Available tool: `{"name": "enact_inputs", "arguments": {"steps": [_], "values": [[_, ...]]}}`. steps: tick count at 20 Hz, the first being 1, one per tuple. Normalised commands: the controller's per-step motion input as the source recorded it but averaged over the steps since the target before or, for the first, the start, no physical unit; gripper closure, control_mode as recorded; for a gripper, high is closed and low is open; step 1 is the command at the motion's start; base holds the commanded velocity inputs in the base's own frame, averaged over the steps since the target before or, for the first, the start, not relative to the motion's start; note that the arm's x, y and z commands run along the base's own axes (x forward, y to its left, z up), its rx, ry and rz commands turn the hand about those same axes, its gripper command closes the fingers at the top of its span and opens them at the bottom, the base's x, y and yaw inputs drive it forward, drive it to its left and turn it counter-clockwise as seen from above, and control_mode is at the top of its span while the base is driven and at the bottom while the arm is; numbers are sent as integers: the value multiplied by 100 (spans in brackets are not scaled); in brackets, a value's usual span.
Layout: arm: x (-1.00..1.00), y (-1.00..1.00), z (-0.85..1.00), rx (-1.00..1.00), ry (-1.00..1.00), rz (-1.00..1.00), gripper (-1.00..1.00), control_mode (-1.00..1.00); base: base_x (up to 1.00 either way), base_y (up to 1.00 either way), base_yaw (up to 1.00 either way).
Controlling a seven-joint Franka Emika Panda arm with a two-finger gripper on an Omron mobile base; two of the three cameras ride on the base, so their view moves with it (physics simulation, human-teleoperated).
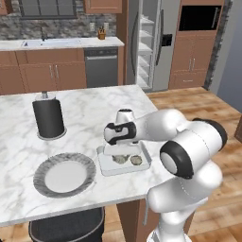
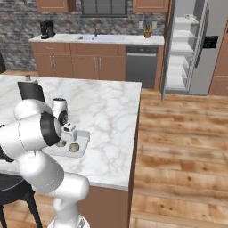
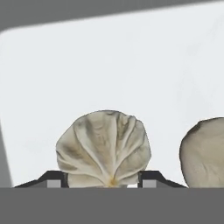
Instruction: Place two dumplings into each of the tupperware containers and then place the containers in the fridge.
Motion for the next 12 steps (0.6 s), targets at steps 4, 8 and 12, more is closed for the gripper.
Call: {"name": "enact_inputs", "arguments": {"steps": [4,8,12], "values": [[18,1,-40,0,0,0,100,-100,0,0,0],[11,9,-14,0,0,0,-100,-100,0,0,0],[0,2,1,0,0,0,-100,-100,0,0,0]]}}
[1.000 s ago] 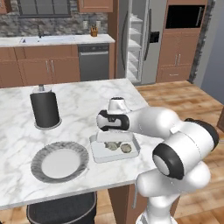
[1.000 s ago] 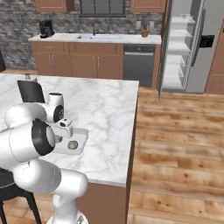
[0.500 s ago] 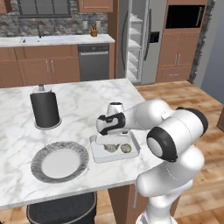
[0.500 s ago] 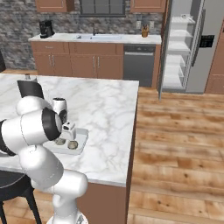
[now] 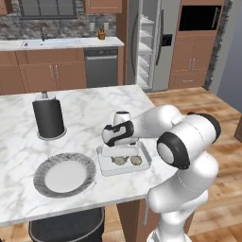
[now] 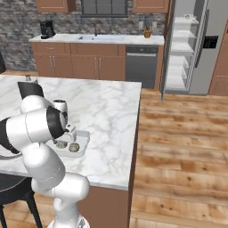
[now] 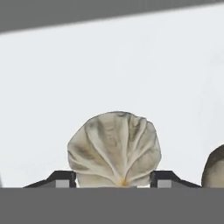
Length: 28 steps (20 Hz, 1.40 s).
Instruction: Place two dumplings into each of the tupperware containers and then place the containers in the fridge.
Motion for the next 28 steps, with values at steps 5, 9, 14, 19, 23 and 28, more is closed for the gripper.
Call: {"name": "enact_inputs", "arguments": {"steps": [5,9,14,19,23,28], "values": [[-7,0,20,0,0,0,-100,-100,0,0,0],[-21,0,36,3,0,-3,-100,-100,0,0,0],[-39,-23,31,3,-3,-3,-100,-100,0,0,0],[-61,-35,10,4,-5,0,-100,-100,0,0,0],[-45,-13,2,-3,-35,1,-100,-100,0,0,0],[-29,-2,36,-2,-25,0,-100,-100,0,0,0]]}}
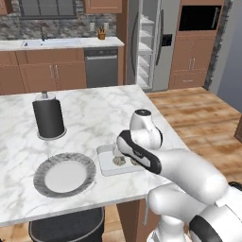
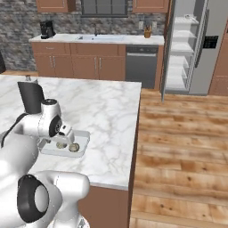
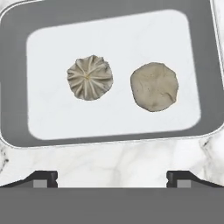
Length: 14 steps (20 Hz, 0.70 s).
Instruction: Place two dumplings into each of the tupperware containers and then place the containers in the fridge.
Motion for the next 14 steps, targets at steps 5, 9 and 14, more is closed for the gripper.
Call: {"name": "enact_inputs", "arguments": {"steps": [5,9,14], "values": [[-4,-13,39,0,-1,0,-100,-100,0,0,0],[0,-25,32,0,-1,0,-100,-100,0,0,0],[0,-45,21,0,0,-2,-100,-100,0,0,0]]}}
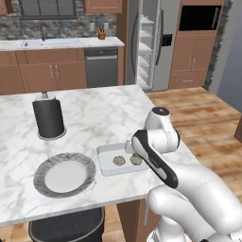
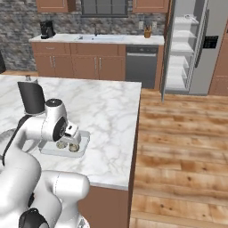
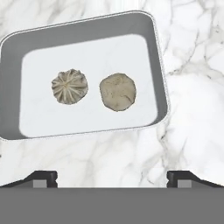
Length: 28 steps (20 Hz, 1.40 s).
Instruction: Place two dumplings into each of the tupperware containers and then place the containers in the fridge.
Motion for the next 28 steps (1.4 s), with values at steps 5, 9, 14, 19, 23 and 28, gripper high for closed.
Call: {"name": "enact_inputs", "arguments": {"steps": [5,9,14,19,23,28], "values": [[7,-49,7,0,1,-3,-100,-100,0,0,0],[17,-42,-1,0,0,0,-100,-100,0,0,0],[29,-31,-12,0,0,0,-100,-100,0,0,0],[29,-8,-29,0,4,1,-100,-100,0,0,0],[31,0,-38,0,7,0,-100,-100,0,0,0],[37,-13,-26,0,4,0,-100,-100,0,0,0]]}}
